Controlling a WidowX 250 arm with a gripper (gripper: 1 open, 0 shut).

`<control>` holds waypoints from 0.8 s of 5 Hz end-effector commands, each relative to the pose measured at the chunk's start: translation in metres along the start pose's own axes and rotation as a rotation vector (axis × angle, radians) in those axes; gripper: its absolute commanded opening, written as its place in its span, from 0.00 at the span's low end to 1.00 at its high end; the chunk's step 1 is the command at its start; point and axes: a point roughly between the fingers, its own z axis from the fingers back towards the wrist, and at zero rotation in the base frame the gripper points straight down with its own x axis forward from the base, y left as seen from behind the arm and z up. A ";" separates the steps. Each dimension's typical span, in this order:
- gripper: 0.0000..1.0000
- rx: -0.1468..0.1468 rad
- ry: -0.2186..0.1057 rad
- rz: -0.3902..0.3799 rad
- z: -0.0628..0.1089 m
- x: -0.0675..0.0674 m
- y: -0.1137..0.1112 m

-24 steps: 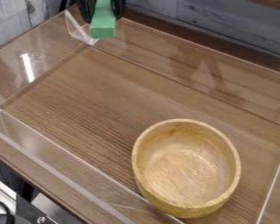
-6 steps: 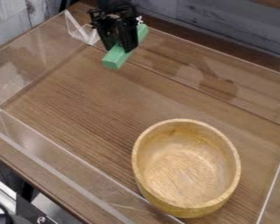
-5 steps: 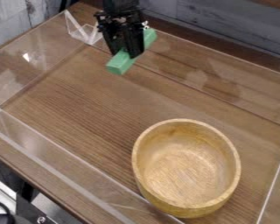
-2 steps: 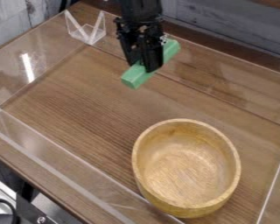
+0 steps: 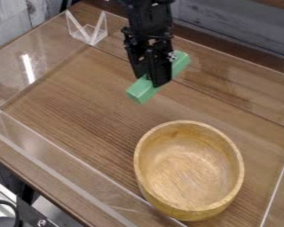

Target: Put the green block in the brown bowl

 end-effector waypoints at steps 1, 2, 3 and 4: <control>0.00 0.051 -0.050 -0.045 0.012 -0.002 -0.023; 0.00 0.070 -0.044 -0.068 0.005 -0.012 -0.047; 0.00 0.083 -0.035 -0.090 0.000 -0.022 -0.069; 0.00 0.099 -0.035 -0.104 -0.007 -0.028 -0.084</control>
